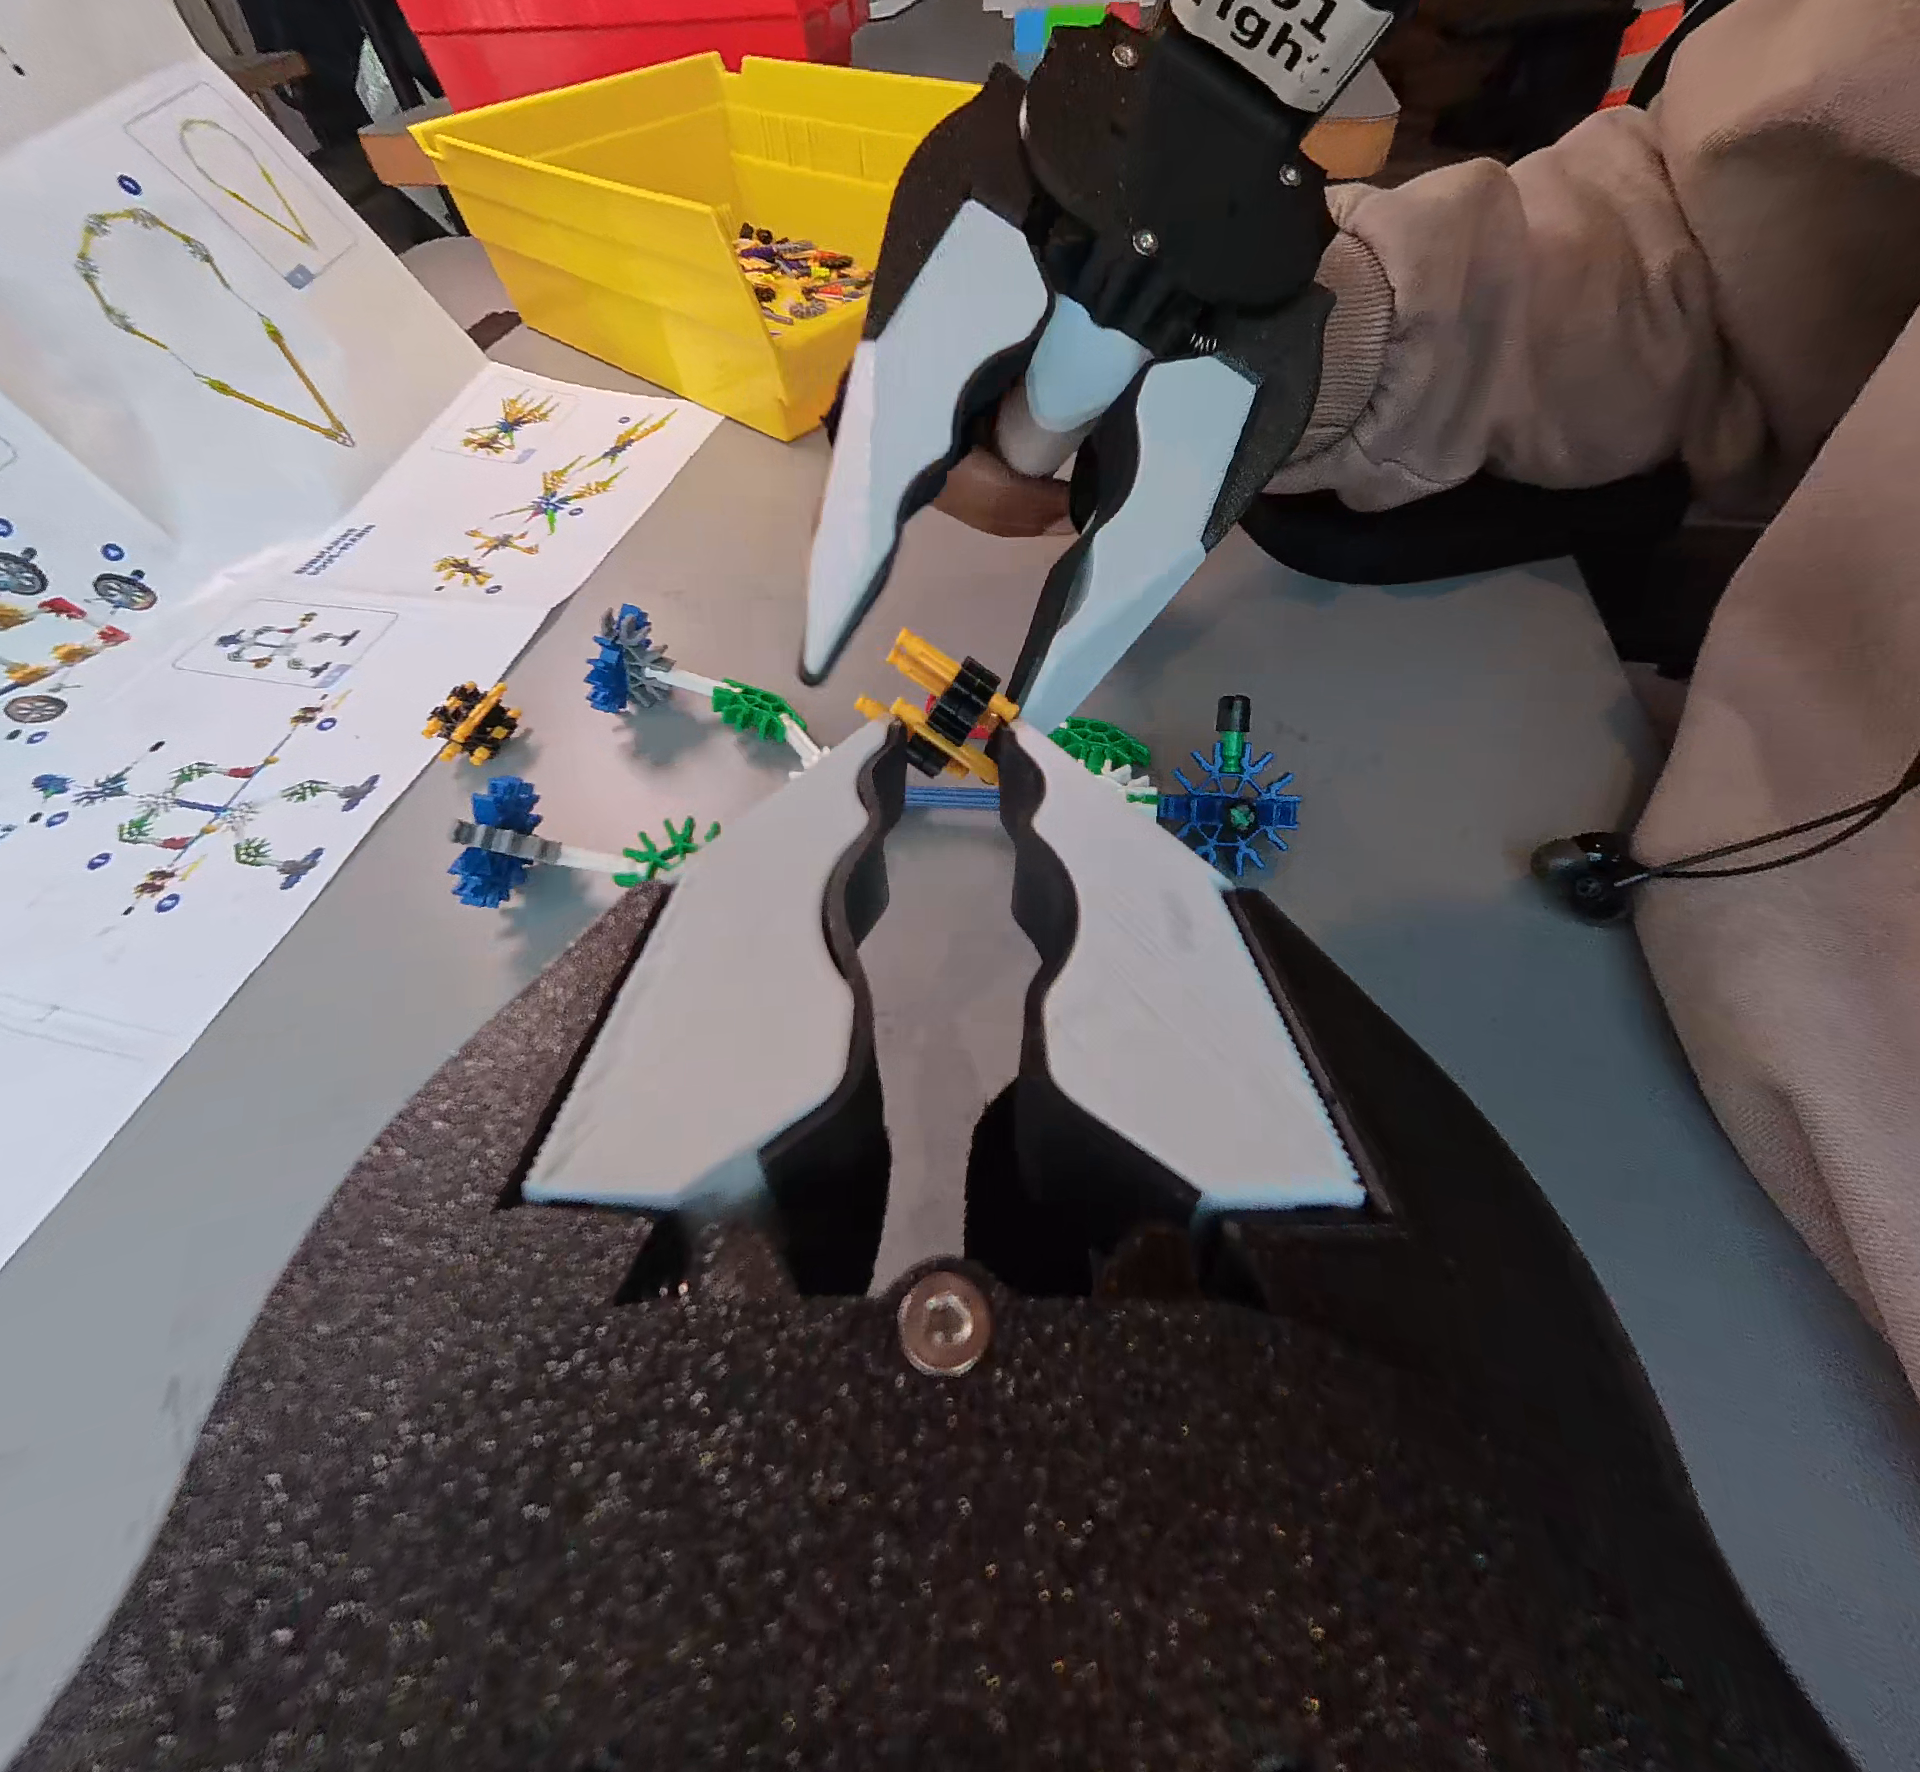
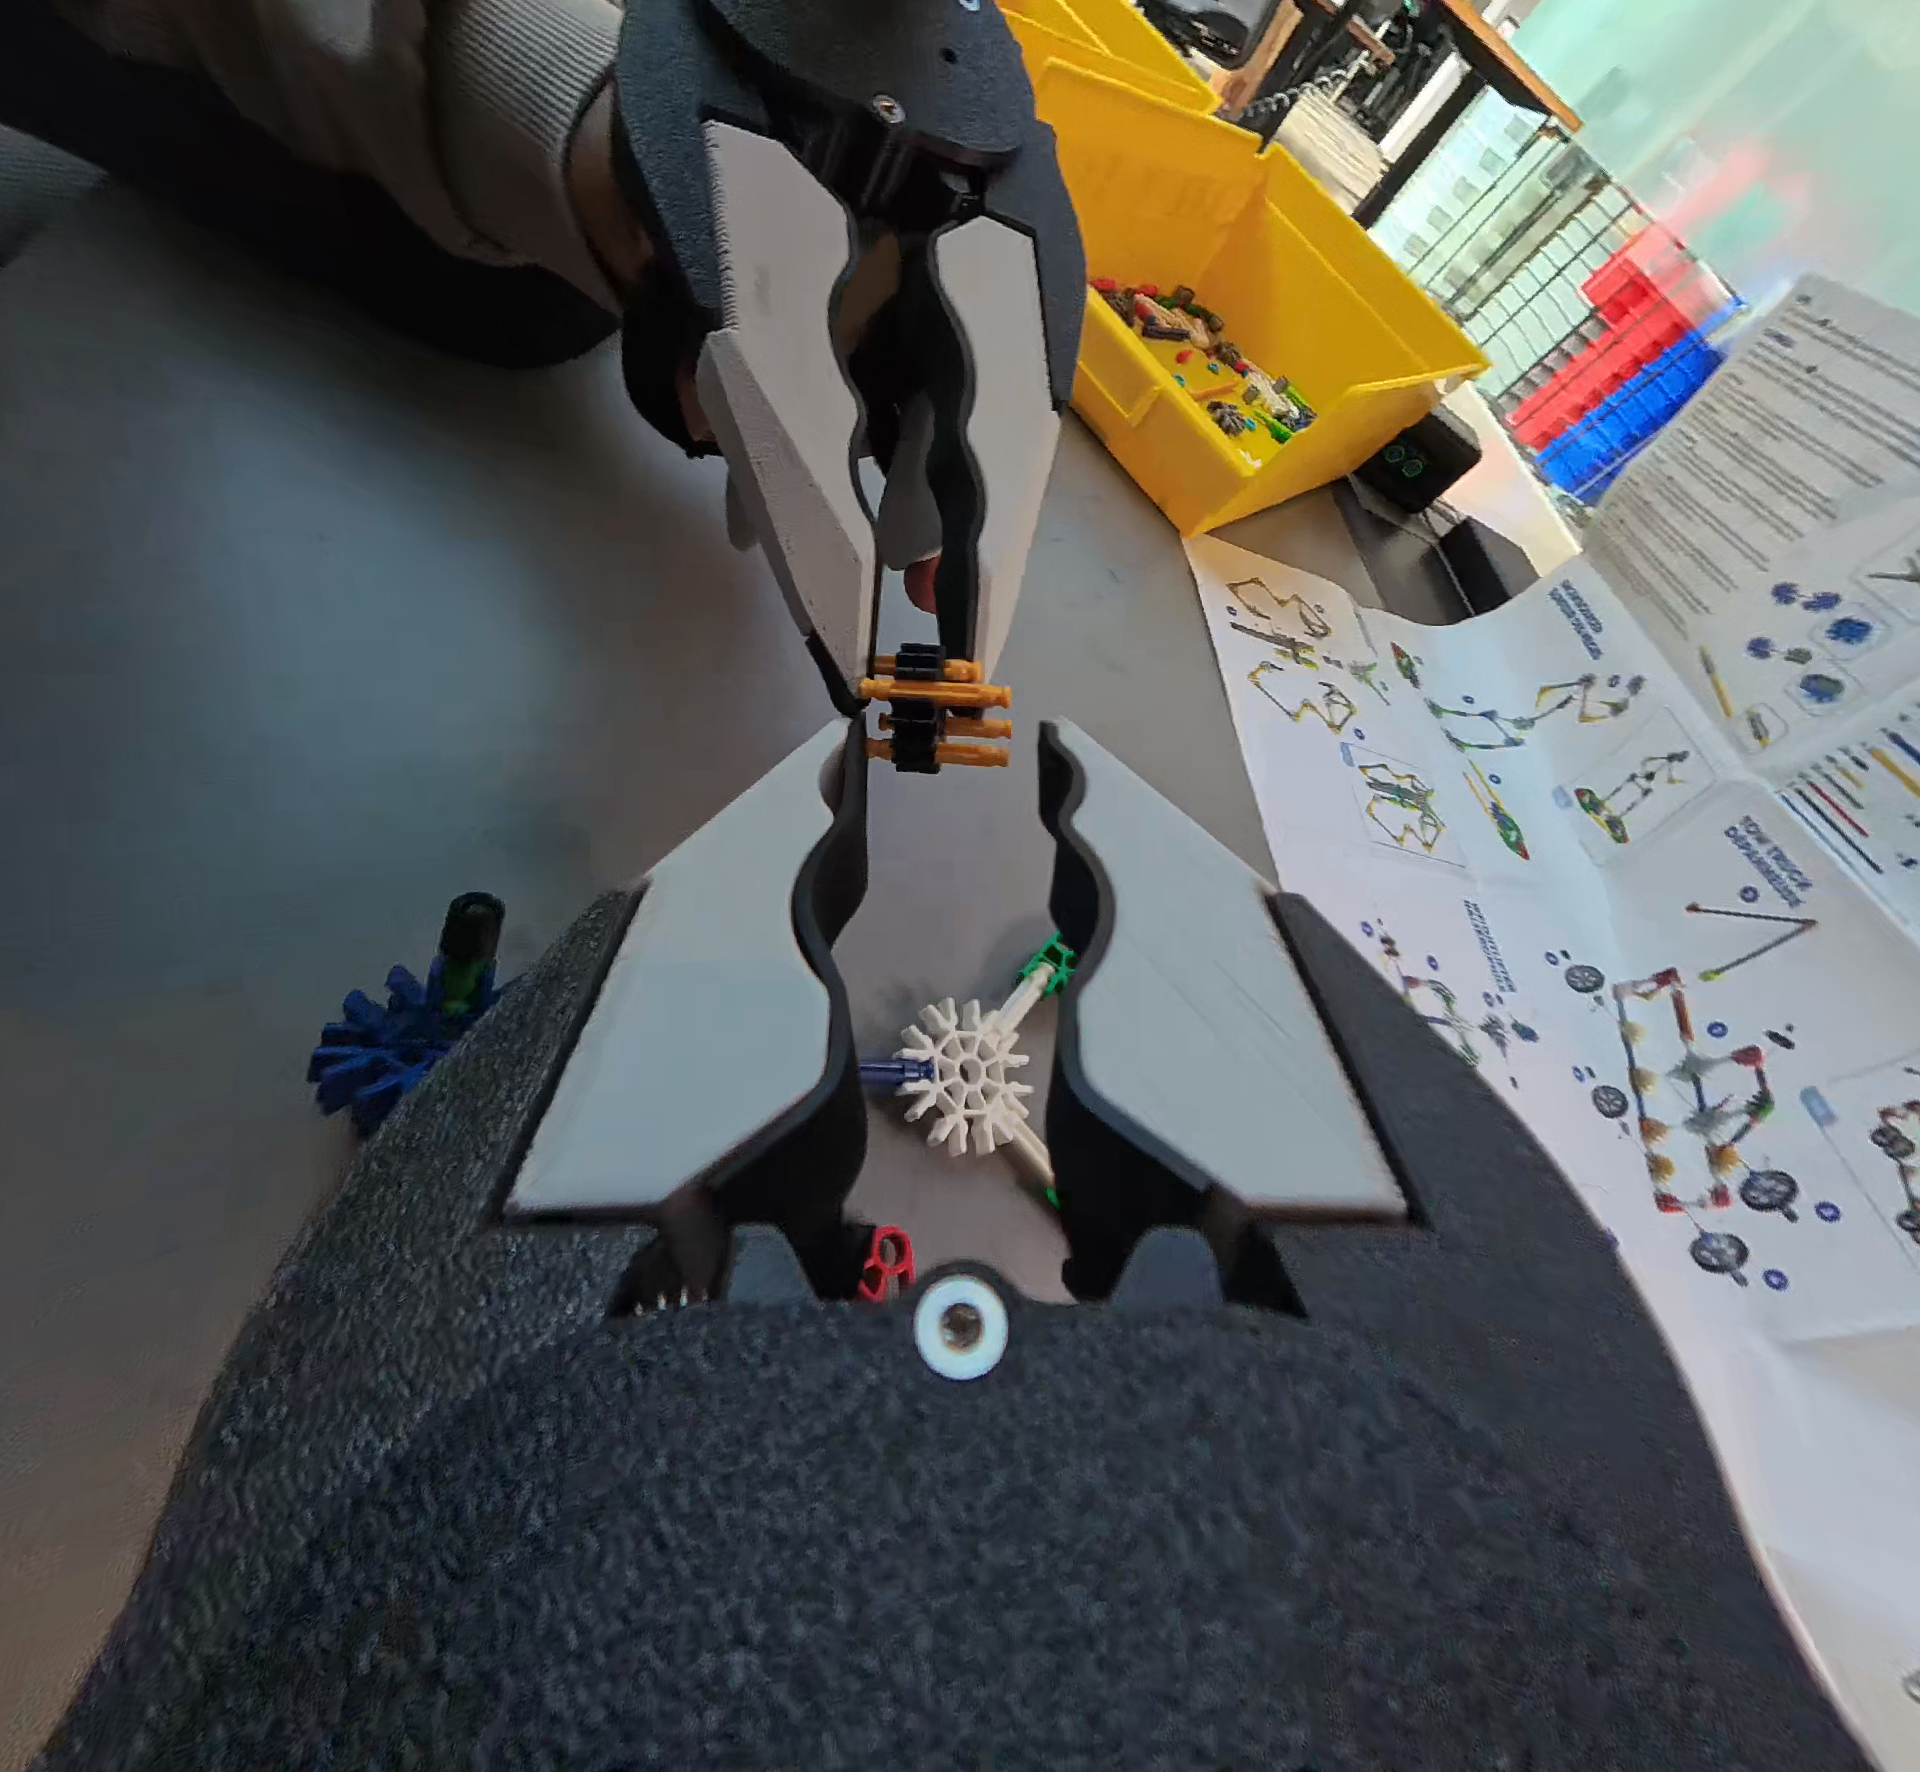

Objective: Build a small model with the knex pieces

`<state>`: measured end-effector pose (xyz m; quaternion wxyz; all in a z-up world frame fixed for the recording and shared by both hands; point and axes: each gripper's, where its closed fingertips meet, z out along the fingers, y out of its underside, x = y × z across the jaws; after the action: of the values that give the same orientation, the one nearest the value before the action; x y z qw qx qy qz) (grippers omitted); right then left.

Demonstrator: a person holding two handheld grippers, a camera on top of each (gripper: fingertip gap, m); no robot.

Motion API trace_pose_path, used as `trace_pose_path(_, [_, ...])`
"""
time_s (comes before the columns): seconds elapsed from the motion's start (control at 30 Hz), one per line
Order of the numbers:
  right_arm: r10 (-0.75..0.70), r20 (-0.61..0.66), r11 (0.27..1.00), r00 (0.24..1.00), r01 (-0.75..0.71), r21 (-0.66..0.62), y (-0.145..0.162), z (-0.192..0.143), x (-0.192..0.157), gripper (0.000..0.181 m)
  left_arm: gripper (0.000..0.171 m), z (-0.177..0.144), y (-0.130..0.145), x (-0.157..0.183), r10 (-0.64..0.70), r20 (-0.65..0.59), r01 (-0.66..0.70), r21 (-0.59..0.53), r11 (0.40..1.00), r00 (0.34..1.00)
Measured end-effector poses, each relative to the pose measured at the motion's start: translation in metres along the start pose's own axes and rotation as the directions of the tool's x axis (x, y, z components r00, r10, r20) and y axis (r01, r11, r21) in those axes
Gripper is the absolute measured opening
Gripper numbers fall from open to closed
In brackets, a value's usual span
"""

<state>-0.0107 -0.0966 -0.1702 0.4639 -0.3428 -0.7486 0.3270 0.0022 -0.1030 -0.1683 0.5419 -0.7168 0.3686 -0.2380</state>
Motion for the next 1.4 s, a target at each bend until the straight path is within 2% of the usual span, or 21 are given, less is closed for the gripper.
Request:
trace_pose_path(0.03, [0.009, 0.032, 1.0, 0.999, -0.009, 0.002, 0.0, 0.0, -0.005, 0.026, 0.017, 0.0, 0.0, 0.002, -0.003, -0.015, 0.003, 0.004, 1.0, 1.0])
trace_pose_path(0.23, [0.077, 0.057, 0.994, 0.995, -0.081, 0.077, -0.012, -0.009, 0.0, 0.025, 0.017, -0.003, -0.014, 0.004, -0.067, -0.058, 0.07, 0.066, 0.995, 0.996])
trace_pose_path(0.33, [0.096, 0.118, 0.993, 0.988, -0.103, 0.059, -0.007, -0.008, -0.009, 0.025, 0.018, -0.003, -0.008, 0.009, -0.051, -0.091, 0.053, 0.024, 0.998, 0.995])
trace_pose_path(0.43, [0.106, 0.165, 0.992, 0.981, -0.115, 0.044, -0.002, -0.007, -0.015, 0.025, 0.021, -0.008, -0.002, 0.004, 0.056, -0.037, -0.056, -0.006, 0.998, 0.998])
trace_pose_path(0.5, [0.103, 0.188, 0.994, 0.977, -0.11, 0.027, 0.001, -0.004, -0.017, 0.025, 0.017, -0.007, 0.003, 0.006, 0.09, -0.057, -0.093, -0.042, 0.995, 0.994])
trace_pose_path(0.6, [0.106, 0.206, 0.994, 0.973, -0.111, 0.016, 0.002, -0.002, -0.018, 0.025, 0.013, -0.008, 0.004, 0.008, 0.091, -0.081, -0.095, -0.047, 0.994, 0.993])
trace_pose_path(0.67, [0.105, 0.217, 0.994, 0.971, -0.107, -0.002, 0.005, 0.0, -0.02, 0.025, 0.019, -0.009, 0.005, 0.01, 0.091, -0.096, -0.096, -0.051, 0.994, 0.991])
trace_pose_path(0.8, [0.1, 0.235, 0.995, 0.967, -0.098, -0.018, 0.006, 0.003, -0.026, 0.025, 0.02, -0.006, 0.008, 0.013, 0.078, -0.126, -0.087, -0.069, 0.994, 0.989])
trace_pose_path(0.97, [0.095, 0.234, 0.995, 0.968, -0.088, -0.042, 0.011, 0.006, -0.027, 0.025, 0.015, 0.001, 0.02, 0.014, 0.112, -0.124, -0.13, -0.148, 0.98, 0.986])
trace_pose_path(1.03, [0.1, 0.191, 0.995, 0.976, -0.093, -0.041, 0.013, 0.006, -0.019, 0.024, 0.015, 0.003, 0.018, 0.007, 0.078, -0.077, -0.09, -0.161, 0.983, 0.994])
trace_pose_path(1.17, [0.169, 0.102, 0.985, 0.98, -0.17, 0.002, 0.009, 0.004, 0.002, 0.024, 0.013, 0.002, 0.007, -0.01, -0.092, 0.002, 0.091, -0.074, 0.993, 0.996])
trace_pose_path(1.4, [0.324, -0.026, 0.946, 0.946, -0.323, 0.023, 0.009, 0.006, 0.017, 0.024, 0.012, -0.001, 0.001, -0.026, -0.214, 0.091, 0.214, 0.014, 0.977, 0.973])
